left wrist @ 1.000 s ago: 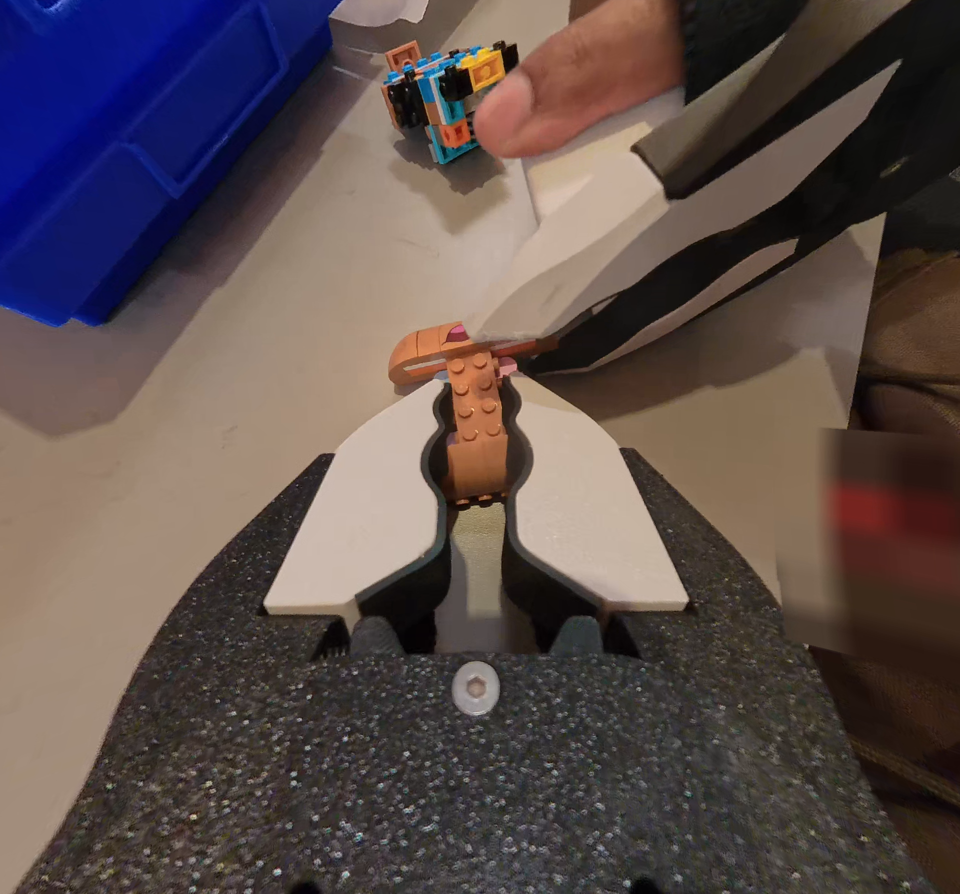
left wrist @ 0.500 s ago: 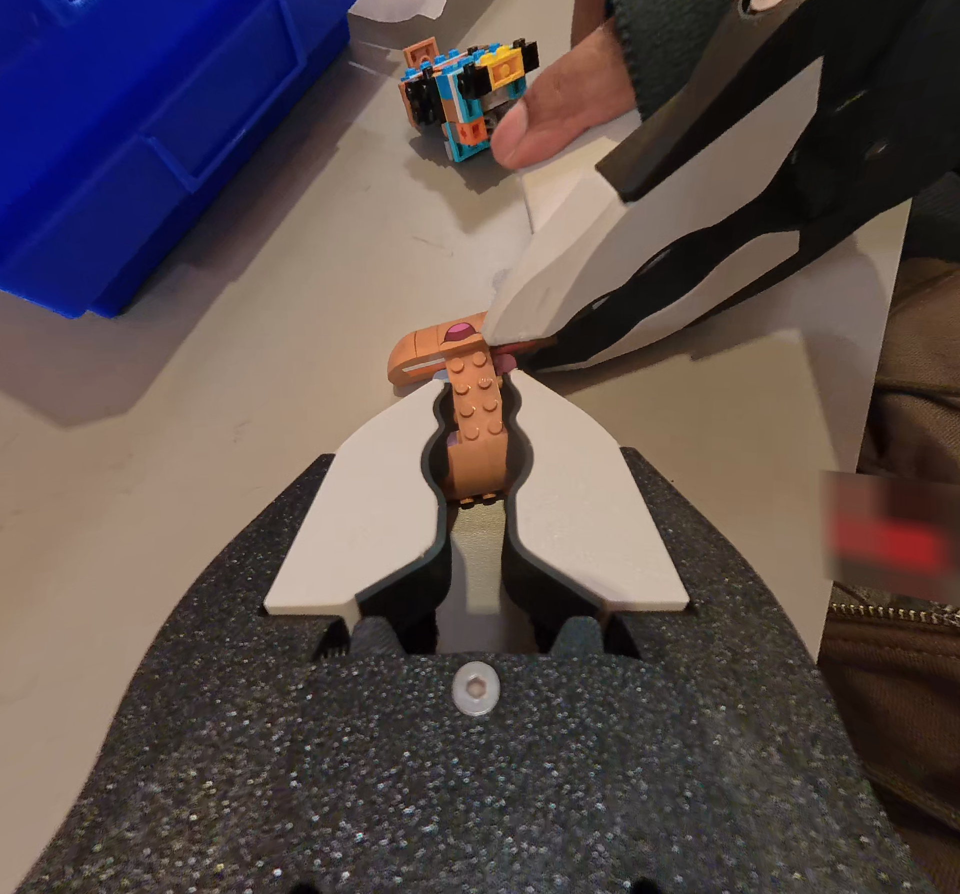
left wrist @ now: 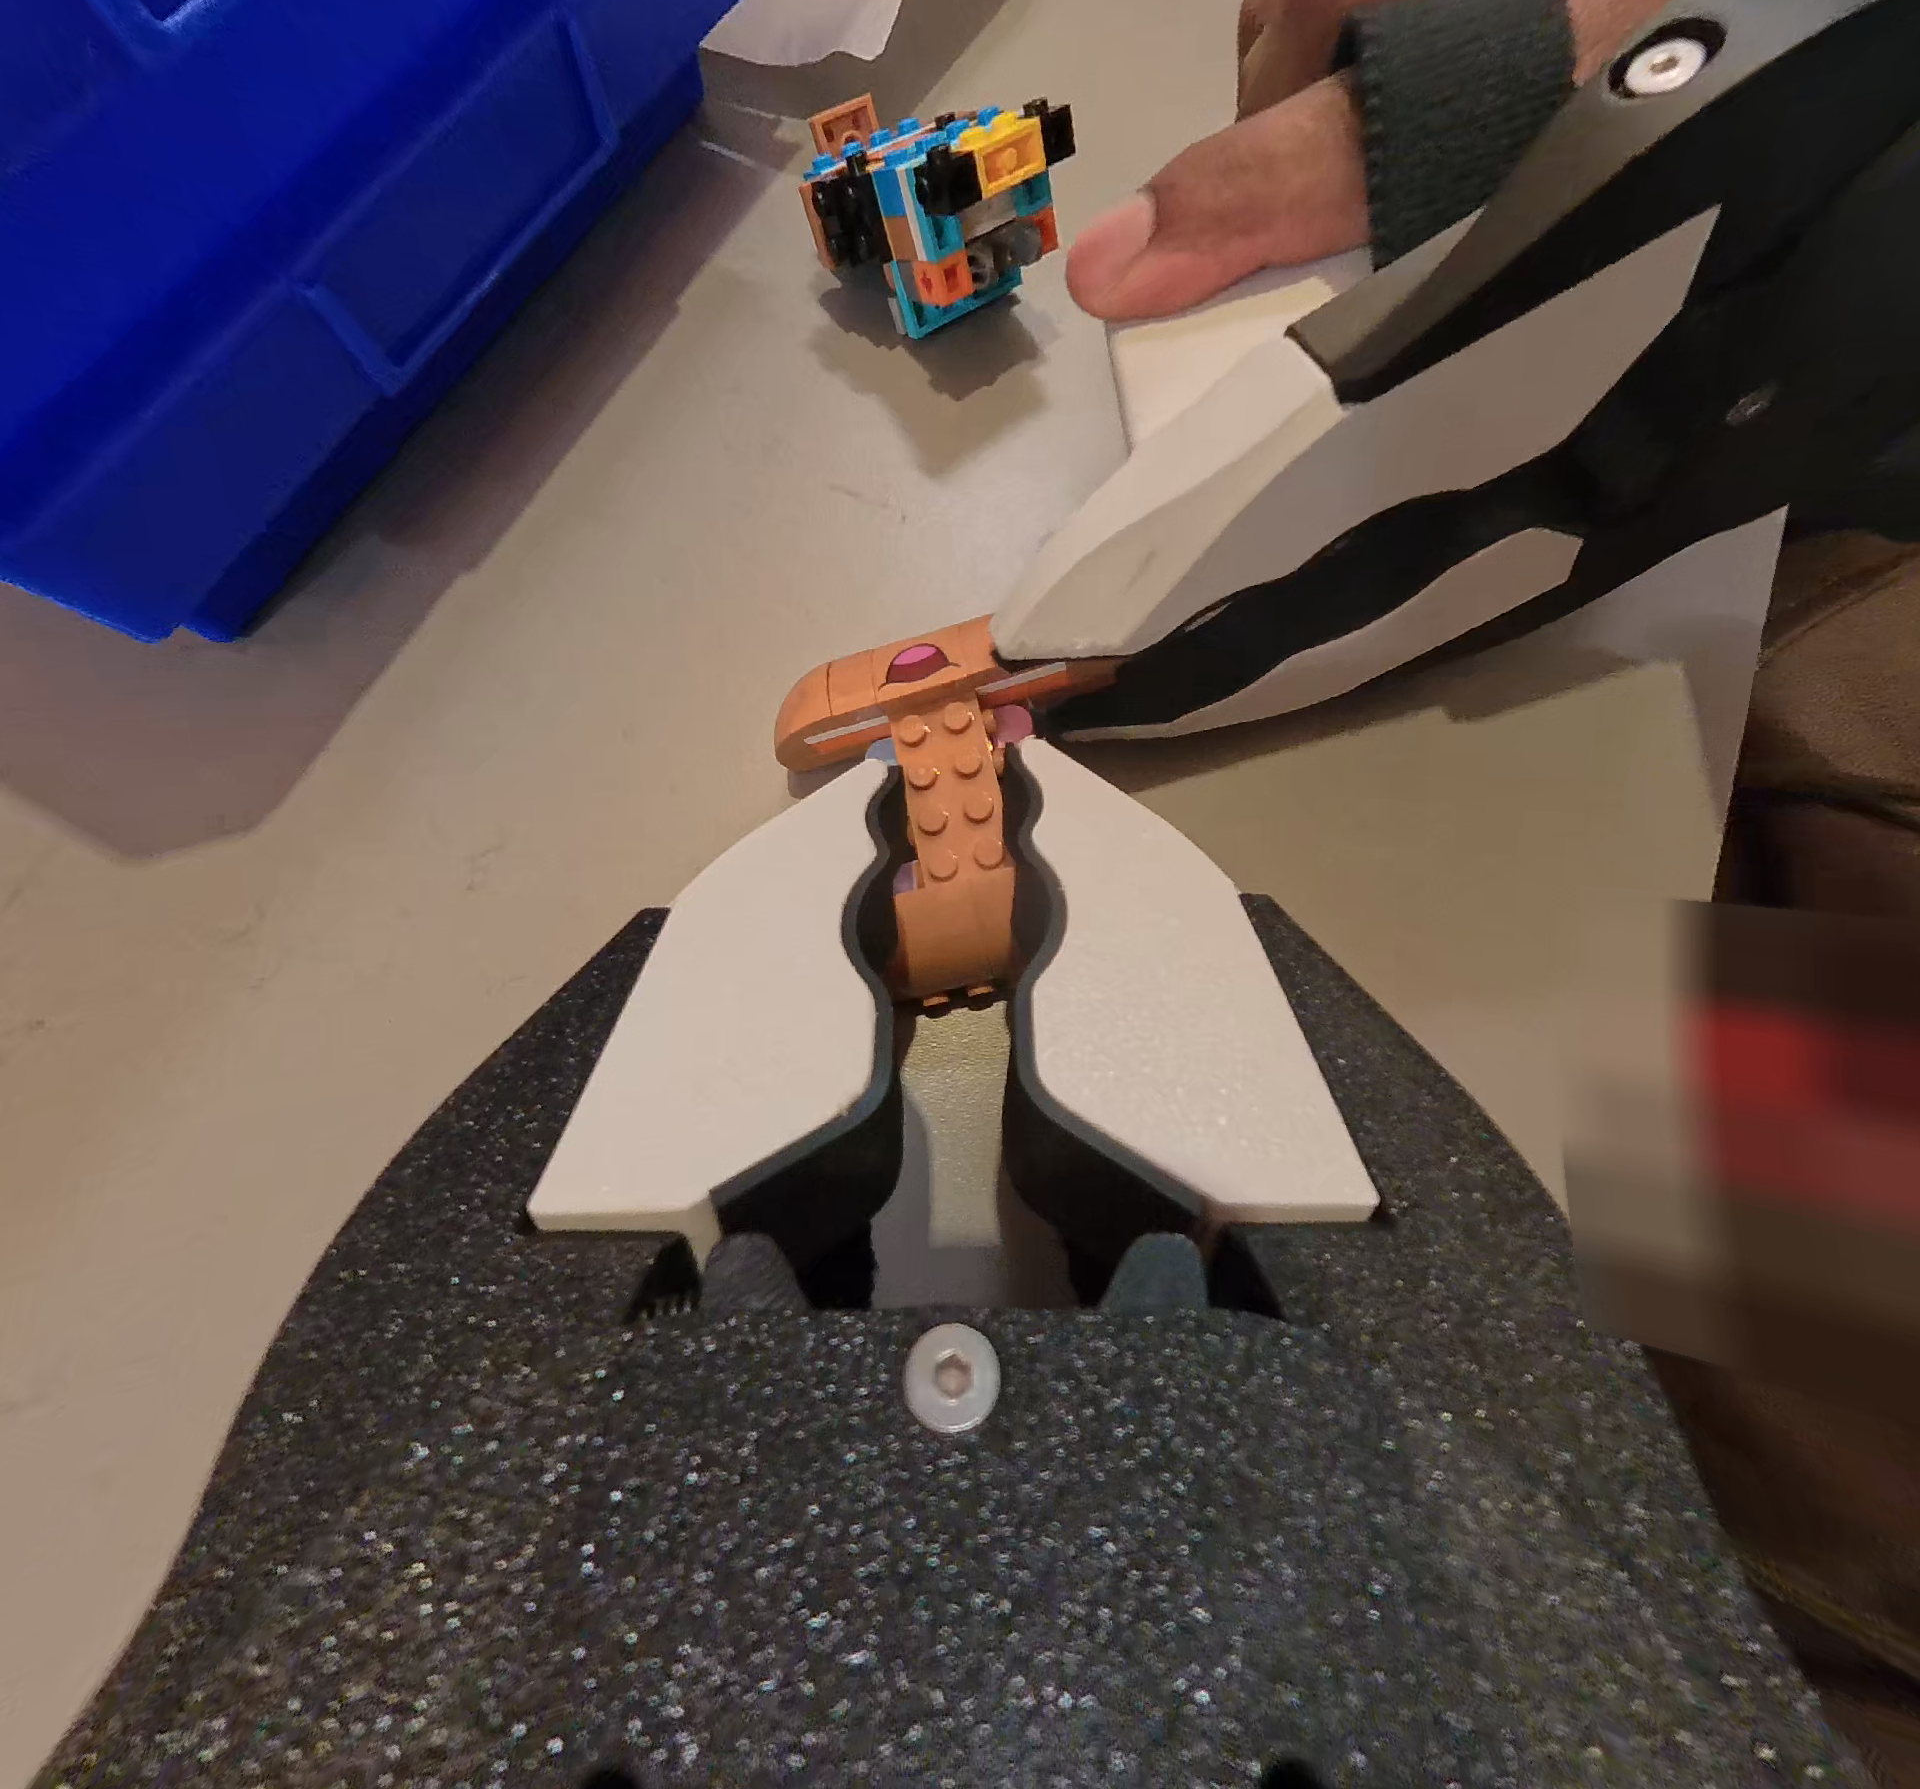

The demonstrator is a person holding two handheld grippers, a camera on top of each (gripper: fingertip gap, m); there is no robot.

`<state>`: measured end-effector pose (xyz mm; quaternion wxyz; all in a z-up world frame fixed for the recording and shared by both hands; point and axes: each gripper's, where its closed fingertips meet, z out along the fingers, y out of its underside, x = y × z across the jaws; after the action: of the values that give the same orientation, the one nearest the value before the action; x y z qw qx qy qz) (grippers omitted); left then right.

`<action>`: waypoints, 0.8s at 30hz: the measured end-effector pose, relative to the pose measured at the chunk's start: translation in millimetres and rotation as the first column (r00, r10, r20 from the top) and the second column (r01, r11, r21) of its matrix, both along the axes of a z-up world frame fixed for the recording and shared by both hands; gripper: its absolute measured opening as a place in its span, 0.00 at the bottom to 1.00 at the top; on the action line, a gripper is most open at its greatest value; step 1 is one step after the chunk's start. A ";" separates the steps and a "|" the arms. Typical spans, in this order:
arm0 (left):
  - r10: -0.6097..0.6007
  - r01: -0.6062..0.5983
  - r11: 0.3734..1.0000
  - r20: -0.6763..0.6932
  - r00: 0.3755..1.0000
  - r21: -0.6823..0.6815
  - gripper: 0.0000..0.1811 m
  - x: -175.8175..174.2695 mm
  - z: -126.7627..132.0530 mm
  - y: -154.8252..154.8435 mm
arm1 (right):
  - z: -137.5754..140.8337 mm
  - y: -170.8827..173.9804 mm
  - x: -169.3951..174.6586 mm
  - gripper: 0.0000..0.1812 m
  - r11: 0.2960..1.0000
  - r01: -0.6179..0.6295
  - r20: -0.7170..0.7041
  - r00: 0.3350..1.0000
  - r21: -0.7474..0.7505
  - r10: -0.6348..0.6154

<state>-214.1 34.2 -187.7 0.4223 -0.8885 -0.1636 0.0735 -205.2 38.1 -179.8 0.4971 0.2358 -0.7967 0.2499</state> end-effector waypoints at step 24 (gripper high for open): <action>0.017 -0.017 1.000 -0.006 1.000 0.009 0.10 -2.2 0.7 0.3 | 2.7 3.9 -3.7 0.13 0.999 0.031 -0.053 0.998 -0.007 -0.032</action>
<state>-216.3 34.5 -187.0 0.4260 -0.8850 -0.1705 0.0790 -208.9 42.0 -177.1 0.5228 0.2282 -0.7861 0.2381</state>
